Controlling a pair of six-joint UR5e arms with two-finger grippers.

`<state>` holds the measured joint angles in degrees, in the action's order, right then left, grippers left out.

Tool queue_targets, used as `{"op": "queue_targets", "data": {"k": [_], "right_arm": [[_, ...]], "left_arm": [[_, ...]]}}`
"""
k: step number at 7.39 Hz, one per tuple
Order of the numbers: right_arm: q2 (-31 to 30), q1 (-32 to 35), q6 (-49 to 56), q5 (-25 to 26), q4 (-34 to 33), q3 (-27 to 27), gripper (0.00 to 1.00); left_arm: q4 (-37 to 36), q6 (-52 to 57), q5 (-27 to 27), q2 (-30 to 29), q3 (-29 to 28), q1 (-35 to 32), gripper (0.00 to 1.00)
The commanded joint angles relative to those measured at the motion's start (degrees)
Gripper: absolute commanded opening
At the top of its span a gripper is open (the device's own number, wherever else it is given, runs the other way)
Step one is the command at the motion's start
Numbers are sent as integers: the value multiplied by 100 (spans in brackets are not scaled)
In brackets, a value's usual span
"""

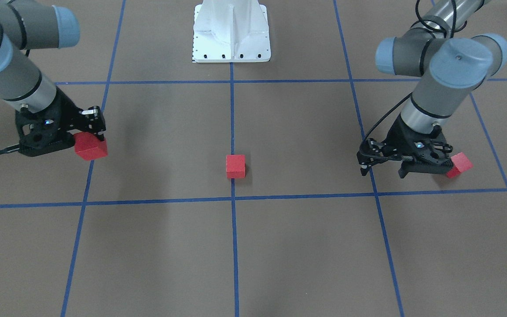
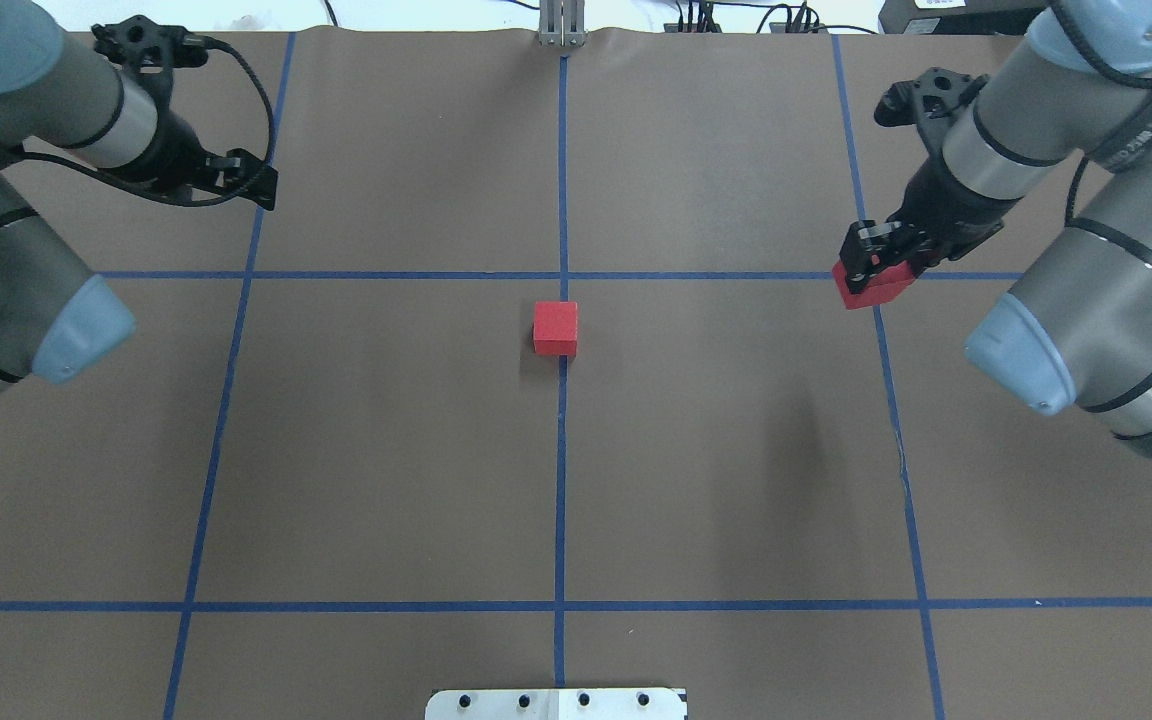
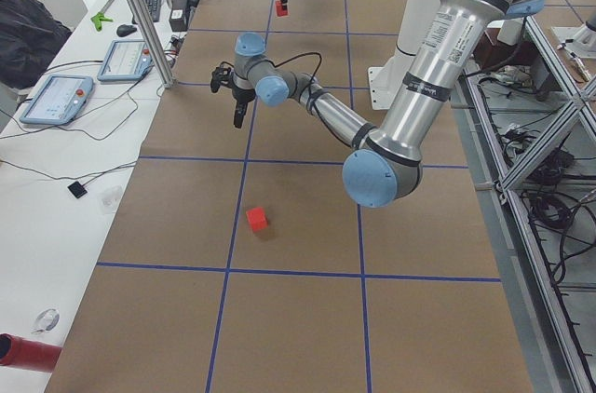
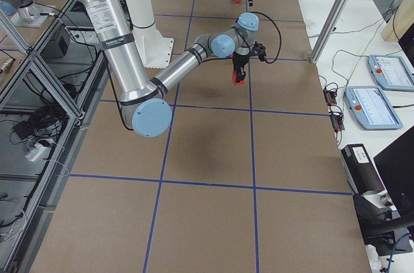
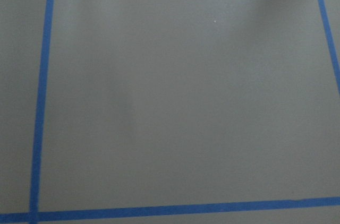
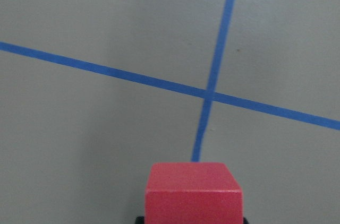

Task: Form red blocks into L shape at center
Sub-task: 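Carry the cube with the right gripper to just nearer the robot than the center cube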

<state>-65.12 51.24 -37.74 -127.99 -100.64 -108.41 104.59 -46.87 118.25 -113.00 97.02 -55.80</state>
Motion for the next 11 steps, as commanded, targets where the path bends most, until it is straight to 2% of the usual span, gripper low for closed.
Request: {"op": "queue_targets", "data": {"k": [1, 3, 5, 6, 11], "right_arm": [[1083, -1076, -1396, 298, -334, 47, 0], [2017, -1869, -2524, 1106, -168, 809, 0], [2449, -2170, -3027, 1434, 787, 2055, 0], [2564, -2180, -3046, 1478, 861, 2340, 0], [2565, -2171, -3196, 1531, 897, 2632, 0]], "left_arm": [[0, 1052, 635, 610, 72, -780, 100], [-52, 1696, 910, 797, -33, -1239, 100], [-61, 1707, 902, 797, -147, -1241, 100], [-26, 1699, 902, 797, -209, -1241, 100], [-9, 1620, 902, 779, -210, -1241, 100]]}}
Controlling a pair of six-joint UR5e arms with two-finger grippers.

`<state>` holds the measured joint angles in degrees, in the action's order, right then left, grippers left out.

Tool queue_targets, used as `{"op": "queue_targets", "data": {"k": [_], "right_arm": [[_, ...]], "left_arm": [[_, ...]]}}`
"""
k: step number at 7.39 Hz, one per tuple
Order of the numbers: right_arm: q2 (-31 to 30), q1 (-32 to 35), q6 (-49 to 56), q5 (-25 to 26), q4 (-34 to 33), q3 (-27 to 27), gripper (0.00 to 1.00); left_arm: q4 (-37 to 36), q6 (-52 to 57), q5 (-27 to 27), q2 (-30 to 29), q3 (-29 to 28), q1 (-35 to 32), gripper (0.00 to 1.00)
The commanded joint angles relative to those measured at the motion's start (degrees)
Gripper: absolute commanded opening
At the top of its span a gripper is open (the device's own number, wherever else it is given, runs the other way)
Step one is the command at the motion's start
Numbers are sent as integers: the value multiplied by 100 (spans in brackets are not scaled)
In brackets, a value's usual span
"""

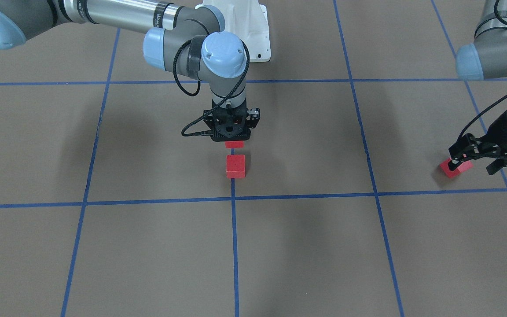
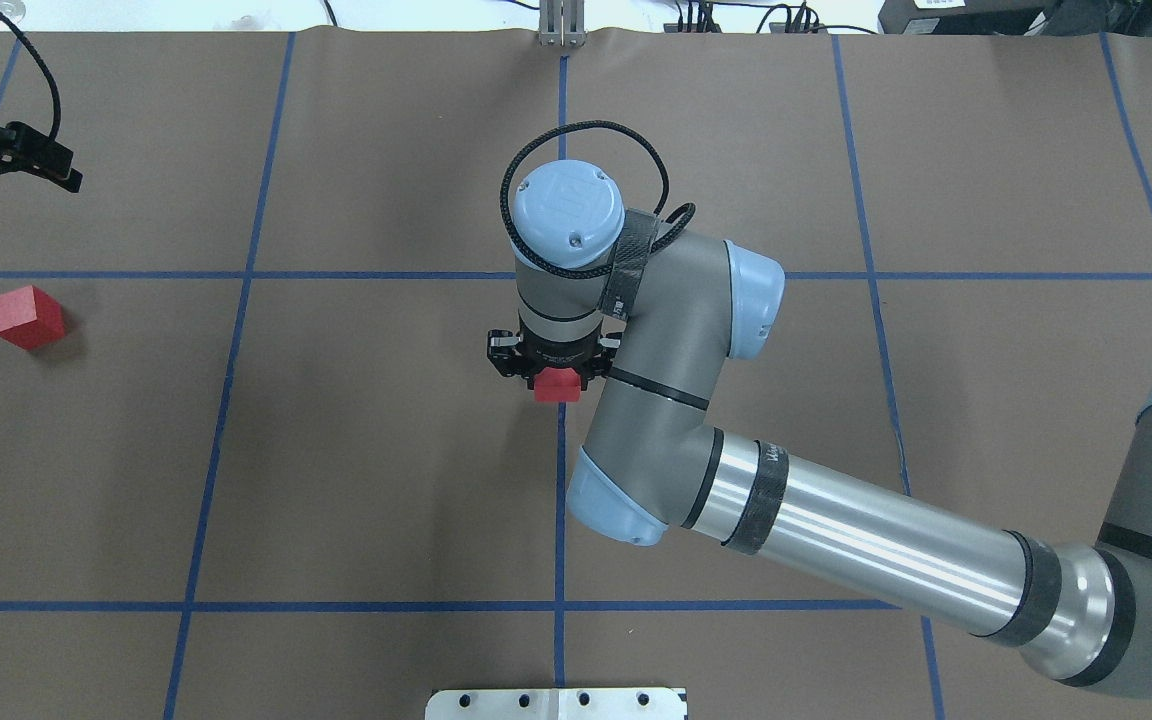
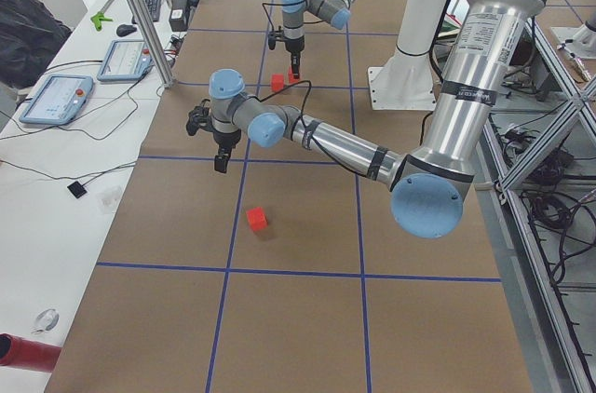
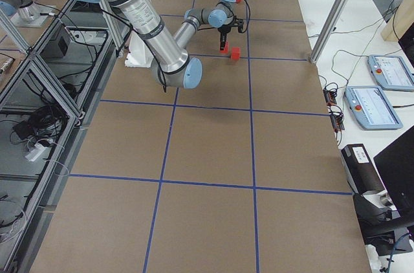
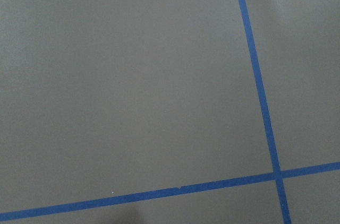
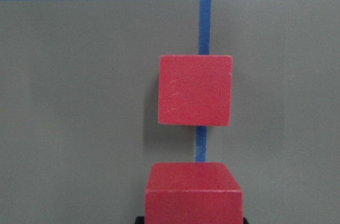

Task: Form red blocks into L shape at center
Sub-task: 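Lower the held cube against the center cube with the right gripper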

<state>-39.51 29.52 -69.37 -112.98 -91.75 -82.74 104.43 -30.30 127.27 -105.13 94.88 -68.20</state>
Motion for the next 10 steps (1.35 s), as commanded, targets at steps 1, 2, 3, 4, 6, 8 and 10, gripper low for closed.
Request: {"op": "queue_targets", "data": {"k": [1, 2, 3, 4, 6, 8, 10], "right_arm": [[5, 1, -76, 39, 16, 83, 0], [5, 1, -85, 48, 286, 248, 0], [31, 1, -103, 56, 602, 493, 0], [31, 1, -120, 56, 640, 504, 0], [31, 1, -120, 56, 649, 505, 0], [66, 1, -120, 65, 649, 496, 0], [84, 1, -129, 293, 649, 496, 0]], "left_arm": [[7, -29, 9, -7, 4, 0, 100], [7, -29, 9, -7, 4, 0, 100], [7, -29, 9, -7, 4, 0, 100], [7, -29, 0, 1, 13, -9, 100], [7, -29, 0, 1, 4, 0, 100], [7, -29, 0, 10, 4, 0, 100], [7, -37, 0, 10, 4, 0, 100]]}}
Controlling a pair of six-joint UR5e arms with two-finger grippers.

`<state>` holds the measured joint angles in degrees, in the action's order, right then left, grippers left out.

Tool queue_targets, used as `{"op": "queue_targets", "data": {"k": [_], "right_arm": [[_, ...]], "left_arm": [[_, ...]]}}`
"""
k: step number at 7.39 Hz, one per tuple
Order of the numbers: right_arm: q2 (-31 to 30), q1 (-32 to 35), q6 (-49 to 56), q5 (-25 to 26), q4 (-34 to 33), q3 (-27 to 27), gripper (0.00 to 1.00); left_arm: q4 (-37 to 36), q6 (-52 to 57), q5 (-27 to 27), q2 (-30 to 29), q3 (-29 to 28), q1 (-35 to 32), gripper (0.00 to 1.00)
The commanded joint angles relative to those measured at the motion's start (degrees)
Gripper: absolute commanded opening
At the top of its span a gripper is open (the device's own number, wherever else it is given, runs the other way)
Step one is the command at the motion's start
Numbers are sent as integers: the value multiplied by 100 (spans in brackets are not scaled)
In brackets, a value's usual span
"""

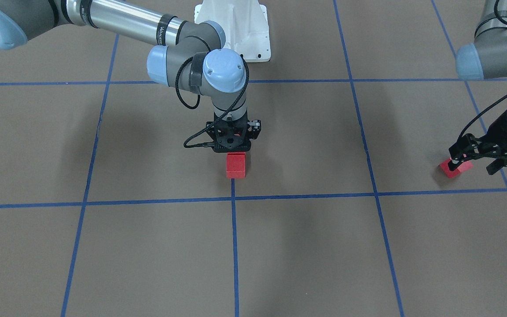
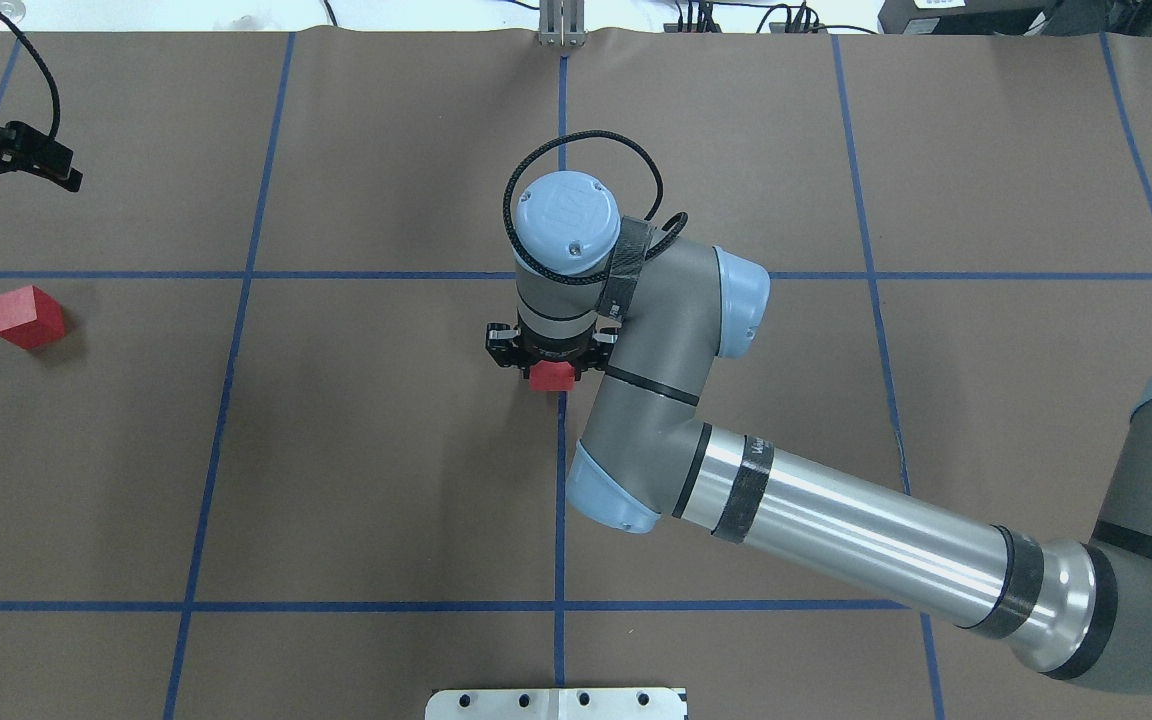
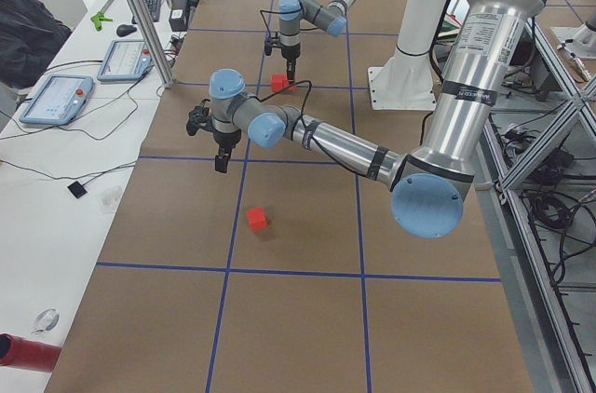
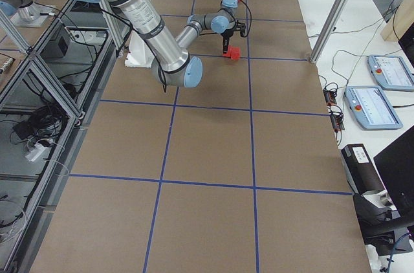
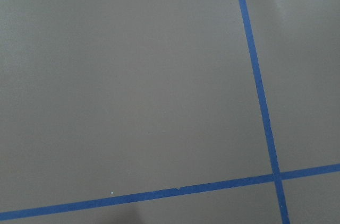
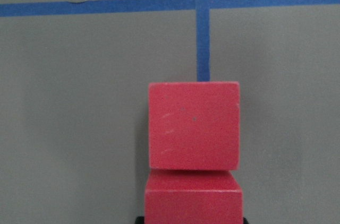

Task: Form red blocks into L shape at center
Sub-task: 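Lower the held cube against the center cube with the right gripper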

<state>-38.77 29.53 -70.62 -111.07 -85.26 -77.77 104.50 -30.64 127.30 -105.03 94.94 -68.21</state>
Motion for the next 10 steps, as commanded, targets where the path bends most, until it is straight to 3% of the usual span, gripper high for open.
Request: {"op": "queue_targets", "data": {"k": [1, 3, 10], "right_arm": [[1, 0, -4, 103, 0, -2, 0], [-8, 0, -4, 103, 0, -2, 0], [-8, 0, -4, 288, 0, -2, 96]], "left_arm": [[0, -3, -4, 0, -10, 0, 100], [0, -29, -4, -8, -10, 0, 100], [-9, -29, -4, -8, -19, 1, 100]]}}
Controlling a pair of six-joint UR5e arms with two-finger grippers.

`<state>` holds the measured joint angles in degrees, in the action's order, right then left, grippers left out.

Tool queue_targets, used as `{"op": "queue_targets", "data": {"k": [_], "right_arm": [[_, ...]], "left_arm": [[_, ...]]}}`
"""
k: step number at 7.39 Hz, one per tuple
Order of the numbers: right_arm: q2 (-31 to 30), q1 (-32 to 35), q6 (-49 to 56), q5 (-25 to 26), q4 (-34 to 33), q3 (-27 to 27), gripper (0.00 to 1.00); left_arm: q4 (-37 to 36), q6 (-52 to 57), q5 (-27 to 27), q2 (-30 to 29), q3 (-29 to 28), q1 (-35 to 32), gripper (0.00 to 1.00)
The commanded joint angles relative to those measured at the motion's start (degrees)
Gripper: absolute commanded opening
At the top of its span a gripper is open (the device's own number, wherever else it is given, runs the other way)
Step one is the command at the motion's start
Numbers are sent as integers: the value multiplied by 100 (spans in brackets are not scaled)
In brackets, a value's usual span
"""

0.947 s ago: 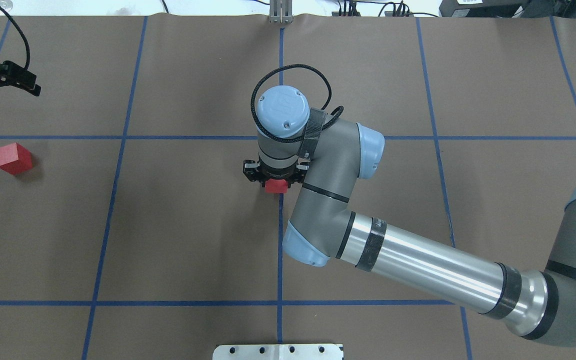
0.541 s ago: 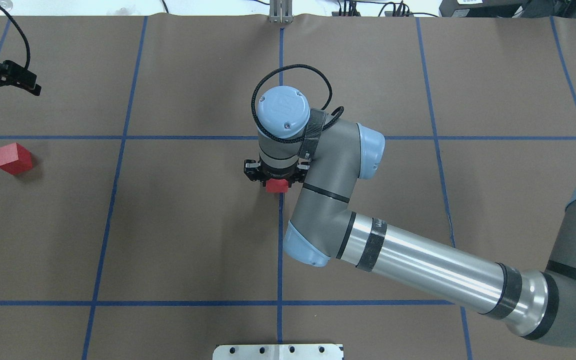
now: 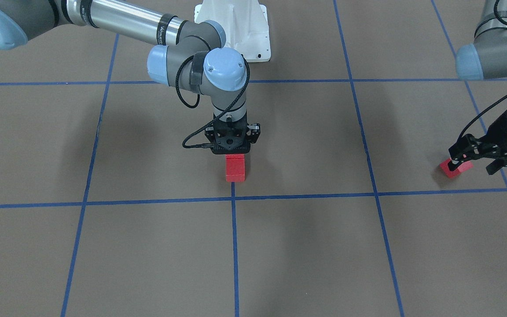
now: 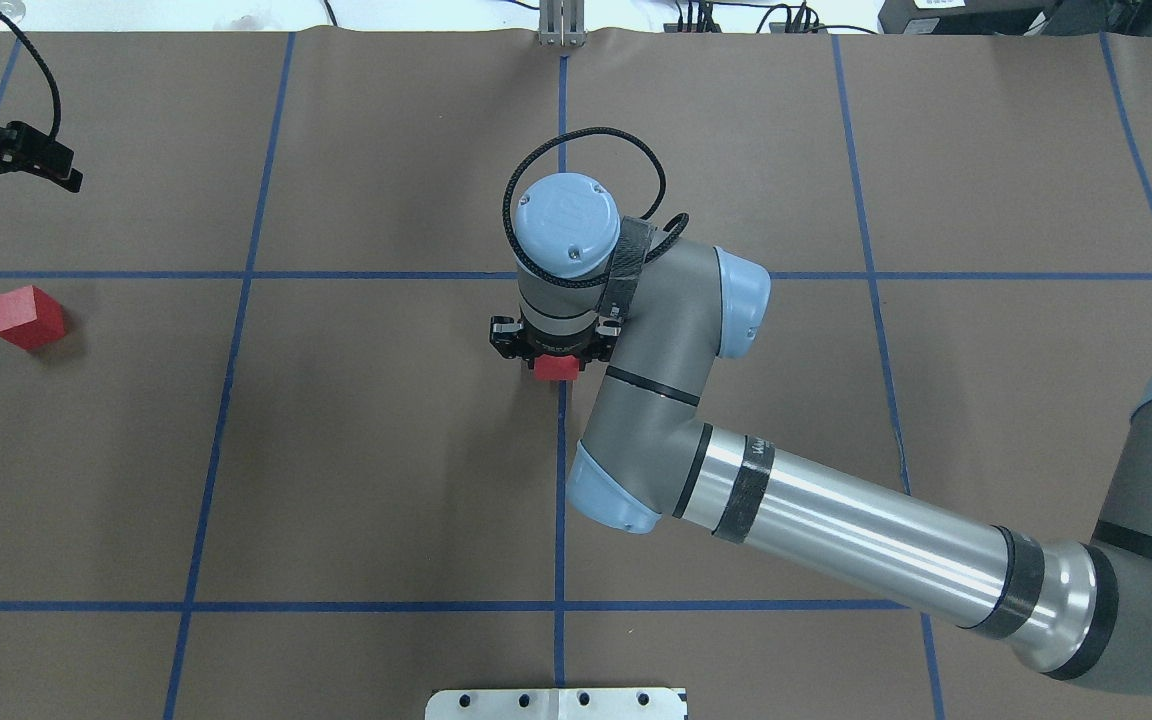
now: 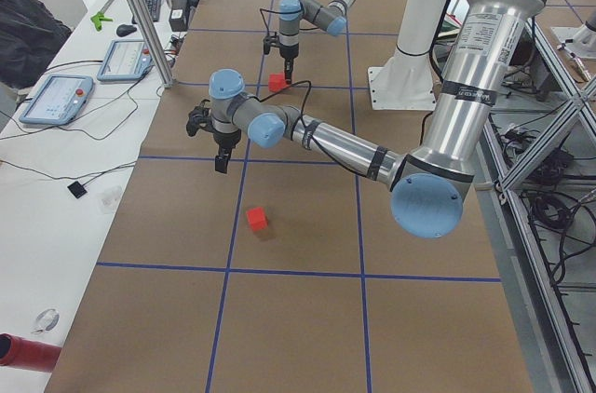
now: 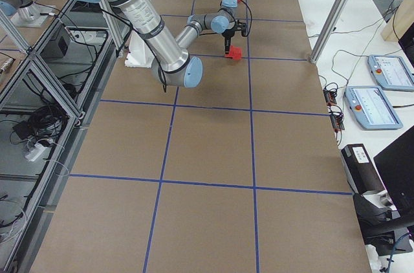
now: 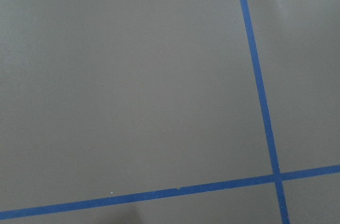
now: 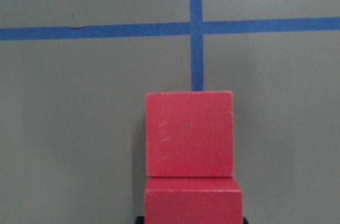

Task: Form red blocks into L shape at center
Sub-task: 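Lower the held cube against the center cube with the right gripper, then open the right gripper and raise it away from the cubes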

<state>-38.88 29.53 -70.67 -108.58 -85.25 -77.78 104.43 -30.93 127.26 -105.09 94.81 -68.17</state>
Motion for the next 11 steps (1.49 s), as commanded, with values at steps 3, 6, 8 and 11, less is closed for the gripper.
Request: {"op": "queue_targets", "data": {"k": [3, 6, 8, 11], "right_arm": [[3, 9, 9, 47, 0, -35, 98], [12, 254, 27, -23, -70, -315, 98], [-76, 709, 96, -495, -428, -675, 98], [-873, 1299, 754, -612, -580, -1484, 99]], "left_arm": [[-1, 8, 0, -2, -15, -4, 100], [16, 610, 9, 67, -286, -258, 100], [539, 1000, -17, 679, -305, -285, 100], [1297, -786, -375, 1331, -367, -241, 100]]}}
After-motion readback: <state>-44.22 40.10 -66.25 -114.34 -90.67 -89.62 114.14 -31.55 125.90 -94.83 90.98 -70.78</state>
